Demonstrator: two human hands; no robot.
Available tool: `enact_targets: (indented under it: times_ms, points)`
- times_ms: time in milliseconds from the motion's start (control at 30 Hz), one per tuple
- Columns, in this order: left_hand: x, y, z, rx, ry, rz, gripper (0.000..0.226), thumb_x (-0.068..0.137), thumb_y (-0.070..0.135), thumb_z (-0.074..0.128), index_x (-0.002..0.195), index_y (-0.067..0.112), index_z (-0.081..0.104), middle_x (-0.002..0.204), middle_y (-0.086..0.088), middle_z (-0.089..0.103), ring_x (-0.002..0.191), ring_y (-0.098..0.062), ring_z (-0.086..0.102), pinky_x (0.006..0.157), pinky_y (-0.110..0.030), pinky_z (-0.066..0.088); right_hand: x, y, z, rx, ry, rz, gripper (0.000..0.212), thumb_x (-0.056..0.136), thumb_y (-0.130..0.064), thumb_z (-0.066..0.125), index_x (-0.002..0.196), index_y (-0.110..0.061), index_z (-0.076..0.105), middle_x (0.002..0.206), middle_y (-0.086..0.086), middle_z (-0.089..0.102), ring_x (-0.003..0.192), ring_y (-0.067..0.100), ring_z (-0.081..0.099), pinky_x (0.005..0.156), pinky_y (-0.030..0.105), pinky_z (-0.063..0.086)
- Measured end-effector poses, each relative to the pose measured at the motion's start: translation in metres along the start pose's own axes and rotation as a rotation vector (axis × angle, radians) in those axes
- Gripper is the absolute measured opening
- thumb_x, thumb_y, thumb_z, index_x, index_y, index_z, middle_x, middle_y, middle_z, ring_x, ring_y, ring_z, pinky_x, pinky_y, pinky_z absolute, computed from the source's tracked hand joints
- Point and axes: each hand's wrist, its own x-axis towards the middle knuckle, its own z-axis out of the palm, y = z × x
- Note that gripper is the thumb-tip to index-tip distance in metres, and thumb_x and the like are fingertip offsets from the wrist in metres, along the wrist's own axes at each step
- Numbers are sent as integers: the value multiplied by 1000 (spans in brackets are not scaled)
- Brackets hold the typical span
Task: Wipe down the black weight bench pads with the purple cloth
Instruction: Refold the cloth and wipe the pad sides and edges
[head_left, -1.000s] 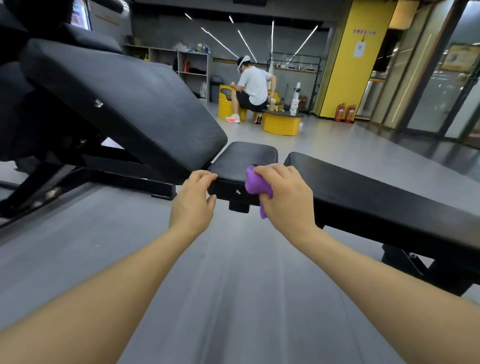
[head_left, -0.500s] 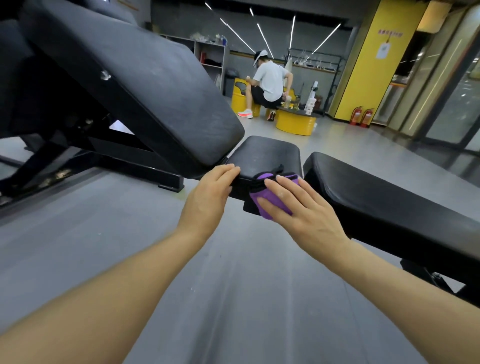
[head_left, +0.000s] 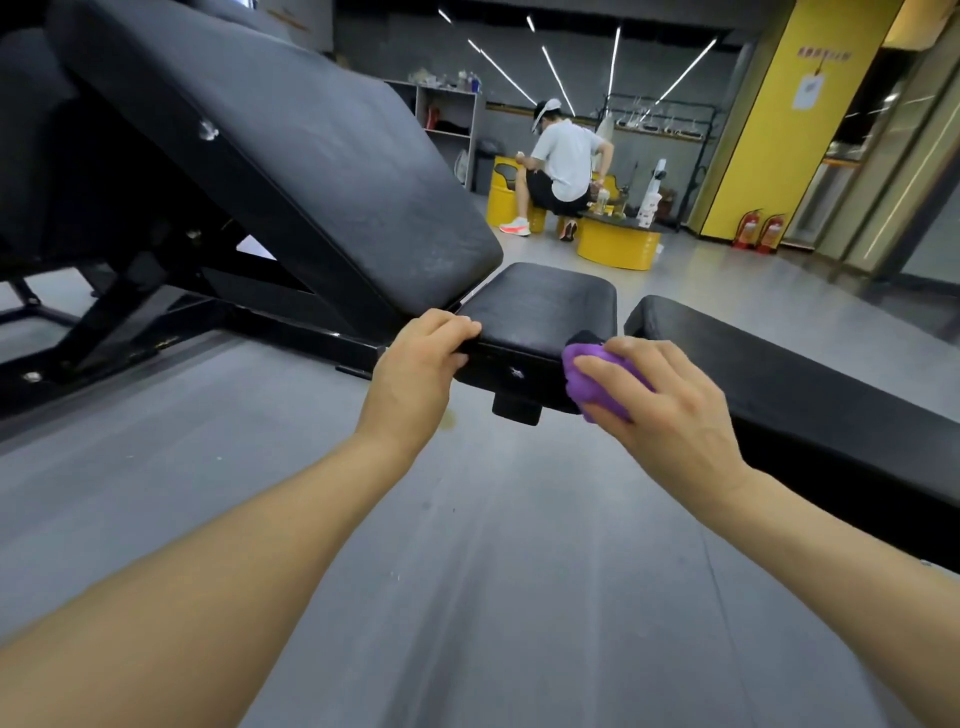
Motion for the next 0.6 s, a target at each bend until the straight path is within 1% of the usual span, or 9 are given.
enact_targets:
  times_ms: [100, 200, 300, 367, 433, 467, 533, 600]
  points:
    - [1, -2, 1, -2, 22, -1, 32, 82, -7, 58, 109, 8, 64, 109, -1, 61, 100, -19, 58, 83, -27, 46, 16, -13, 11, 8, 6, 27, 18, 85, -18, 61, 96, -6, 69, 97, 15, 65, 78, 34, 58, 65, 39, 52]
    - [0, -1, 3, 6, 39, 0, 31, 82, -7, 58, 109, 7, 64, 109, -3, 61, 99, -22, 58, 83, -34, 49, 28, -25, 18, 9, -36, 63, 19, 79, -15, 62, 97, -8, 66, 94, 13, 64, 77, 34, 57, 63, 41, 51]
    - [-1, -1, 5, -2, 45, -12, 31, 83, -7, 57, 109, 7, 64, 108, -2, 60, 93, -21, 58, 78, -39, 52, 33, -27, 16, 32, -55, 53, 24, 82, -22, 52, 97, -10, 66, 92, 11, 63, 75, 32, 57, 62, 38, 50]
    - [-1, 2, 5, -5, 44, -18, 30, 83, -7, 57, 109, 7, 64, 107, -2, 60, 86, -20, 57, 76, -40, 53, 24, -19, 11, 65, -68, 10, 30, 84, -28, 49, 103, -11, 64, 99, 11, 63, 82, 31, 58, 66, 38, 51]
    - [0, 4, 4, 4, 32, -20, 30, 83, -7, 57, 108, 7, 64, 106, -2, 60, 78, -17, 53, 74, -38, 52, 9, -11, 9, 41, -90, -57, 33, 84, -29, 55, 113, -12, 60, 112, 12, 61, 93, 31, 57, 73, 39, 50]
    - [0, 4, 3, 9, 31, -21, 30, 83, -8, 56, 107, 7, 64, 106, -2, 60, 77, -15, 52, 74, -36, 52, 5, -11, 9, 6, -90, -63, 35, 83, -27, 59, 114, -12, 59, 114, 13, 60, 95, 31, 56, 75, 39, 49]
    - [0, 5, 3, 19, 39, -18, 30, 82, -8, 56, 106, 8, 64, 103, 0, 60, 76, -14, 51, 72, -32, 50, 17, -21, 17, -74, -69, -17, 31, 77, -20, 66, 106, -12, 62, 105, 12, 61, 87, 31, 56, 71, 37, 46]
    - [0, 7, 3, 37, 42, -12, 28, 82, -7, 55, 102, 10, 65, 97, 3, 57, 75, -14, 51, 68, -27, 46, 46, -44, 29, -73, -90, 30, 25, 71, -15, 70, 94, -12, 63, 93, 11, 61, 76, 30, 55, 63, 36, 43]
